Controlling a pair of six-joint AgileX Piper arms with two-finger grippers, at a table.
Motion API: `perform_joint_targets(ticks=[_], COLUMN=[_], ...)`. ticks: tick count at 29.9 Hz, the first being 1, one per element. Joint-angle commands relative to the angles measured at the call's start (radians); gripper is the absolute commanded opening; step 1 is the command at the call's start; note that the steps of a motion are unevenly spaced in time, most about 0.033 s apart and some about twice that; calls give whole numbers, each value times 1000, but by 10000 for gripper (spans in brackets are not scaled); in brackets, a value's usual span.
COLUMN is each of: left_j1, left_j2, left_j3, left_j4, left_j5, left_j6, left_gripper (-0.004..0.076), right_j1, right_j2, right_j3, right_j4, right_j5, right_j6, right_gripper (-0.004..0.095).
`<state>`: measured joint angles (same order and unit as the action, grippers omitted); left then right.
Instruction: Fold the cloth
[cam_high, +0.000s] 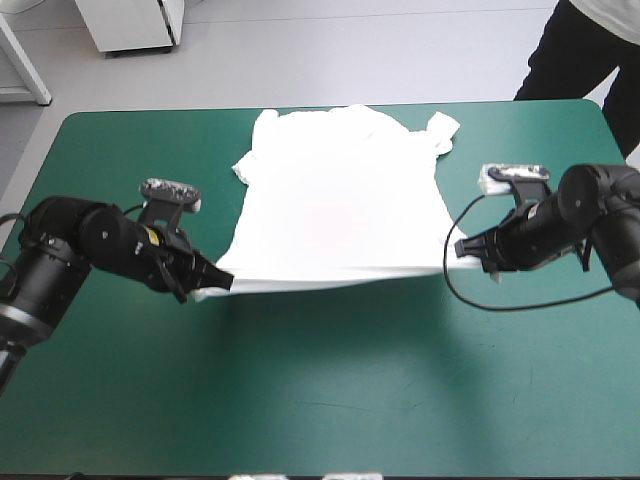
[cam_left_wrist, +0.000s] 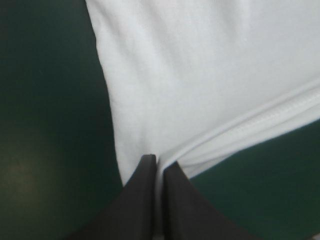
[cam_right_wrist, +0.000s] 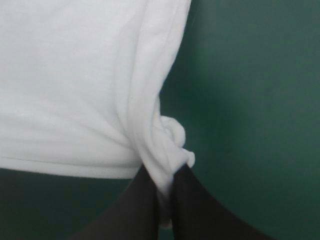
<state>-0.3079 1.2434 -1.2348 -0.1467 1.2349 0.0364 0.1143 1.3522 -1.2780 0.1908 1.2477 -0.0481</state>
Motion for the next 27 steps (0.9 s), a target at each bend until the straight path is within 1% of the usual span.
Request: perform_joint_targets(ticks=[1, 10, 14, 18, 24, 26, 27], left_j1=[-37, -184, -226, -240, -240, -240, -240], left_j2=[-96, -216, -235, -237, -237, -237, -237], left_j3=[121, 401, 495, 545, 571, 573, 573], left_j4=[35, 10, -4, -37, -45, -47, -52], left_j5=[-14, -31, -51, -90, -92, -93, -92], left_j6=[-36, -149, -186, -187, -187, -187, -187], left_gripper=[-10, -10, -10, -10, -9, -2, 11], right_j1=[25, 38, 38, 38, 38, 38, 38], right_j2=[-116, -286, -354, -389, -393, -393, -393], right_j3=[113, 396, 492, 565, 598, 598, 598], right_j4=[-75, -74, -36, -31, -19, -6, -1], right_j5=[1, 1, 1, -2, -28, -36, -36], right_j6=[1, 28, 35, 33, -3, -13, -18], right_gripper=[-12, -12, -11, -11, -7, 45, 95])
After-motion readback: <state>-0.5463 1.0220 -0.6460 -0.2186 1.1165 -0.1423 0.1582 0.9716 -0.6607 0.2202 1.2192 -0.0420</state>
